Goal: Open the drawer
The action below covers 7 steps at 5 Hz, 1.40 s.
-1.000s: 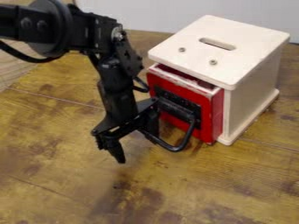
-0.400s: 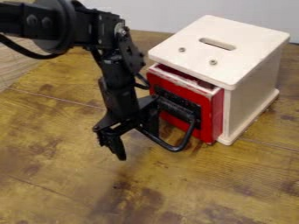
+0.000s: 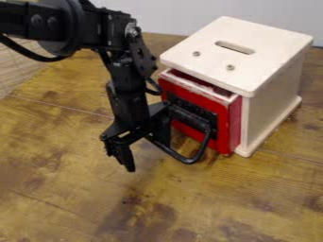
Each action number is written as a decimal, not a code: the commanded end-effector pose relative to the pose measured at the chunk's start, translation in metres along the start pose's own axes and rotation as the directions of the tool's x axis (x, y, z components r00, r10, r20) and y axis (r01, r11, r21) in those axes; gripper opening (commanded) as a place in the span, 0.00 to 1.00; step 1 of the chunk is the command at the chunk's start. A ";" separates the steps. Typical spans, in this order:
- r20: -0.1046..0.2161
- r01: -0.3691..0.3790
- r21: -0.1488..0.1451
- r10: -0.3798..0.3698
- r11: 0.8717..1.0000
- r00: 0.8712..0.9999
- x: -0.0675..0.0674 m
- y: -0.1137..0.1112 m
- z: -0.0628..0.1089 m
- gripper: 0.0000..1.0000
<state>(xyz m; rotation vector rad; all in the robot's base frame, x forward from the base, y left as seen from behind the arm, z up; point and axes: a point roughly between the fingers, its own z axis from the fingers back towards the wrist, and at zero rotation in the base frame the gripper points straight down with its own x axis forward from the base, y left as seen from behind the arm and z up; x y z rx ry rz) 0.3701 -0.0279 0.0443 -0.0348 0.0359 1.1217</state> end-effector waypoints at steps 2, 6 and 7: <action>0.023 0.008 -0.051 -0.006 0.999 1.000 -0.003 -0.011 0.018 1.00; 0.018 -0.025 -0.044 0.026 0.999 1.000 -0.006 -0.007 0.013 1.00; 0.017 -0.033 -0.043 0.034 0.999 0.999 -0.006 -0.007 0.015 1.00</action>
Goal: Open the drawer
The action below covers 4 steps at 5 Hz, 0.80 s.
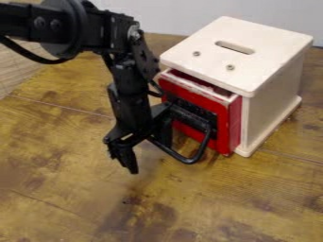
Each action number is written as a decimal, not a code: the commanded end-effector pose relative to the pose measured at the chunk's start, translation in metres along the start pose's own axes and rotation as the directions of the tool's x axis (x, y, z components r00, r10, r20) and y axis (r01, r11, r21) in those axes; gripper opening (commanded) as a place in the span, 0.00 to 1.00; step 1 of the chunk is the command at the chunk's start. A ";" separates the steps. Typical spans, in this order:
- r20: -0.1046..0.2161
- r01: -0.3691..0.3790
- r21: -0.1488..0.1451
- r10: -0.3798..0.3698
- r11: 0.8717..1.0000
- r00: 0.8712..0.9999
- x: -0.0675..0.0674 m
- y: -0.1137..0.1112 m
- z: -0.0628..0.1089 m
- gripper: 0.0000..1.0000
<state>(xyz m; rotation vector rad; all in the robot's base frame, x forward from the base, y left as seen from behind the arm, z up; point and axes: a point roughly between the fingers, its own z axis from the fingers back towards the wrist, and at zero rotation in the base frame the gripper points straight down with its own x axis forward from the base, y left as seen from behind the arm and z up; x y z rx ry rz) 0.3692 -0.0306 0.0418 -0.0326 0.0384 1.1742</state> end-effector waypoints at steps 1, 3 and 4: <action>0.016 0.011 -0.042 -0.011 0.999 1.000 -0.003 -0.007 0.019 1.00; 0.013 -0.001 -0.037 0.002 0.999 1.000 -0.003 -0.010 0.019 1.00; 0.011 -0.011 -0.036 0.011 0.999 1.000 -0.002 -0.012 0.023 1.00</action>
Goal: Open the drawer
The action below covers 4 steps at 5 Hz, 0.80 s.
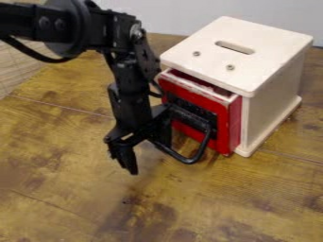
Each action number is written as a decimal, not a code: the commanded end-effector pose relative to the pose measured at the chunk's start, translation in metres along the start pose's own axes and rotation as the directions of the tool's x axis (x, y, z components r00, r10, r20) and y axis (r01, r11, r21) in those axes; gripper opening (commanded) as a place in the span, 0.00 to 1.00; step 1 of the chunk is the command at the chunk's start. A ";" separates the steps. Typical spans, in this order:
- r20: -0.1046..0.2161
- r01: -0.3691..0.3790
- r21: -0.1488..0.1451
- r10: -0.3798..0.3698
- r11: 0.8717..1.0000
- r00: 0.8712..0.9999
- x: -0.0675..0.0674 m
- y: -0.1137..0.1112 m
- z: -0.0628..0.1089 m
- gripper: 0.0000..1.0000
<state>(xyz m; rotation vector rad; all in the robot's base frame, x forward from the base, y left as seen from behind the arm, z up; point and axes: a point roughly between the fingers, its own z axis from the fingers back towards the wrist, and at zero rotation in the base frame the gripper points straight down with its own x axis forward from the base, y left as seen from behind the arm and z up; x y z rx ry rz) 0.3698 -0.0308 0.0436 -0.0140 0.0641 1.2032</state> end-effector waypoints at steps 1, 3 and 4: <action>0.020 0.013 -0.061 -0.012 0.998 1.000 -0.003 -0.011 0.021 1.00; 0.016 -0.005 -0.059 0.006 0.998 1.000 -0.003 -0.010 0.020 1.00; 0.014 -0.014 -0.058 0.015 0.998 1.000 -0.003 -0.009 0.019 1.00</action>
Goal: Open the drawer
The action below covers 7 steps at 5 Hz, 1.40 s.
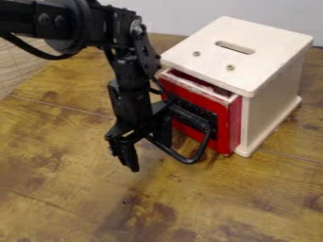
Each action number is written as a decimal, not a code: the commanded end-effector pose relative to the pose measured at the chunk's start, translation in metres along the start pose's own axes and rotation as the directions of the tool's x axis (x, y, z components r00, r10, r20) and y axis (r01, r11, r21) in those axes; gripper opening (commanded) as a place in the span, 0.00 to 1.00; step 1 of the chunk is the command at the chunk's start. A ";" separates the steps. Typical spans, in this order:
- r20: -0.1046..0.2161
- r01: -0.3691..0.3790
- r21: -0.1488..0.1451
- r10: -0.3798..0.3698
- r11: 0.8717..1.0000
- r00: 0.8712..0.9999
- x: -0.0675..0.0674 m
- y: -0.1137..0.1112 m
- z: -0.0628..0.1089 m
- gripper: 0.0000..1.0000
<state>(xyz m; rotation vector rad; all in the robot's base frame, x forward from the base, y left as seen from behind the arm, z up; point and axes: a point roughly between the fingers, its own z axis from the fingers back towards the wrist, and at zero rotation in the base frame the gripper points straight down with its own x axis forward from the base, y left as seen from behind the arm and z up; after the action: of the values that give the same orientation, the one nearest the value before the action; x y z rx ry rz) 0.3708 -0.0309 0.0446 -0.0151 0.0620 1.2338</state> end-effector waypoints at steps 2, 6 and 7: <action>0.009 -0.004 -0.054 0.004 0.999 1.000 -0.005 -0.006 0.015 1.00; 0.003 -0.044 -0.048 0.044 0.998 0.999 -0.004 -0.010 0.021 1.00; 0.003 -0.055 -0.047 0.056 0.997 0.998 -0.004 -0.008 0.017 1.00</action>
<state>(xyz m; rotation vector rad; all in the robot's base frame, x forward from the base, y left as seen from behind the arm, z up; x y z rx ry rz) 0.3727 -0.0331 0.0468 -0.0168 0.0682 1.2985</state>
